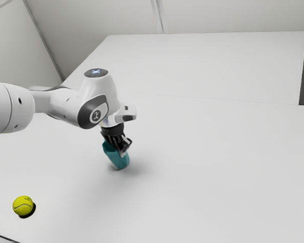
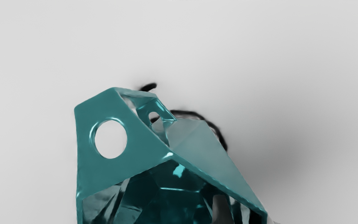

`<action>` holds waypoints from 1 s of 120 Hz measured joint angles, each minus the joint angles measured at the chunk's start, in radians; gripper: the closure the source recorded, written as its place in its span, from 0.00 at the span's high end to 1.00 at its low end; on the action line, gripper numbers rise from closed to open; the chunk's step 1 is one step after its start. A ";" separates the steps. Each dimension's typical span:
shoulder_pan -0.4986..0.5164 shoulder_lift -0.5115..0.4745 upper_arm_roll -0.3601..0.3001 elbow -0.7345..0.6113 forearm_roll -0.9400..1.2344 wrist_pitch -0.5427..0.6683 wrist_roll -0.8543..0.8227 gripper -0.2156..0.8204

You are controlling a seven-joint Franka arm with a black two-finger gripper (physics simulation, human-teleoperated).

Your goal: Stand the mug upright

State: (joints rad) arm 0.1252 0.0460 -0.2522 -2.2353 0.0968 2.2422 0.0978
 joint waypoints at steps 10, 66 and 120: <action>-0.005 0.000 -0.001 0.000 -0.002 0.002 -0.015 0.27; -0.003 -0.151 -0.046 0.066 -0.004 -0.094 -0.069 0.65; -0.067 -0.059 -0.003 0.654 -0.005 -0.543 -0.118 0.78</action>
State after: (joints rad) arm 0.0581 -0.0126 -0.2548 -1.5816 0.0913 1.6997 -0.0204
